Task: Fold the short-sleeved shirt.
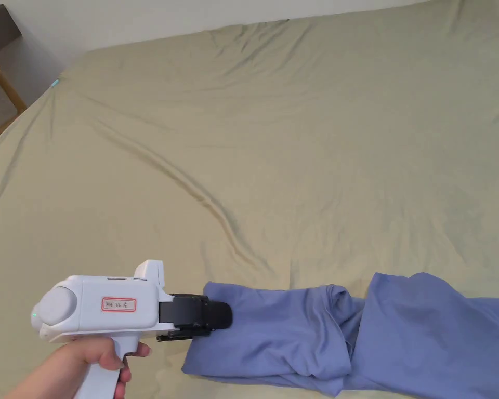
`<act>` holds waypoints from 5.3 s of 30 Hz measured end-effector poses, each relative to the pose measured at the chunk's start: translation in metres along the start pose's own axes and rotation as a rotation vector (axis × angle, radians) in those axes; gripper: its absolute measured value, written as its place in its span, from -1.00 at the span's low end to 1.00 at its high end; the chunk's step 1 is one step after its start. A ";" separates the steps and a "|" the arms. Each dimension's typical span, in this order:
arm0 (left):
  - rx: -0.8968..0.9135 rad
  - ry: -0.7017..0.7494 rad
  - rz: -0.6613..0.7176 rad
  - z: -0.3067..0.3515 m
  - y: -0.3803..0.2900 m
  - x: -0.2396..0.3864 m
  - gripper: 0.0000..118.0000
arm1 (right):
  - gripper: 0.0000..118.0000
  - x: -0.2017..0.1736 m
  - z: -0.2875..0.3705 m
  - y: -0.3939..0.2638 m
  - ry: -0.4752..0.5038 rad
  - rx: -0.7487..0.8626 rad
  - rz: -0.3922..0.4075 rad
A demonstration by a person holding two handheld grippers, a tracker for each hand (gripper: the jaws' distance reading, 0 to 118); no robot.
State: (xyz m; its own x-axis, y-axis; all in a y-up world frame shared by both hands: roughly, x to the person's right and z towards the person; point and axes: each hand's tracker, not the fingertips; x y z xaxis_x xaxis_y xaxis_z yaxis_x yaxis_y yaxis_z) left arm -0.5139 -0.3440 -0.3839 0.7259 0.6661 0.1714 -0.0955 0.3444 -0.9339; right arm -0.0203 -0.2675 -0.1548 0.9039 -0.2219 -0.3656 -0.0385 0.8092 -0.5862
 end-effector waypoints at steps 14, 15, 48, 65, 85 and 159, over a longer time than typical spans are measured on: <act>0.007 0.439 0.209 0.118 0.025 0.009 -0.79 | -0.99 -0.002 -0.001 0.001 0.036 0.024 -0.013; 0.002 0.457 0.183 0.117 0.026 0.024 -0.79 | -0.99 -0.002 -0.001 0.001 0.045 0.028 -0.014; -0.114 0.552 -0.433 -0.073 -0.009 0.229 -0.89 | -0.99 0.033 0.052 -0.015 0.017 0.137 -0.080; -0.091 0.196 -0.250 -0.145 -0.045 0.205 -1.00 | -0.99 0.016 0.021 0.002 0.029 0.083 -0.031; 0.160 -0.127 0.134 0.021 -0.083 0.013 -0.15 | -0.99 0.041 -0.221 0.015 0.156 -0.199 -0.068; 0.706 1.116 -0.169 0.254 0.027 -0.052 -0.29 | -0.99 -0.085 -0.111 0.051 0.268 -0.043 0.153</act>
State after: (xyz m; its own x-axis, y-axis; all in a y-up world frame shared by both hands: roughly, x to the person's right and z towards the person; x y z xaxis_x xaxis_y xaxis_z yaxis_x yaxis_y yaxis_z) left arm -0.7275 -0.2016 -0.3384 0.8970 -0.1973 -0.3955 -0.0339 0.8614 -0.5067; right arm -0.1467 -0.2677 -0.2333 0.7418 -0.2393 -0.6265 -0.1887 0.8219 -0.5374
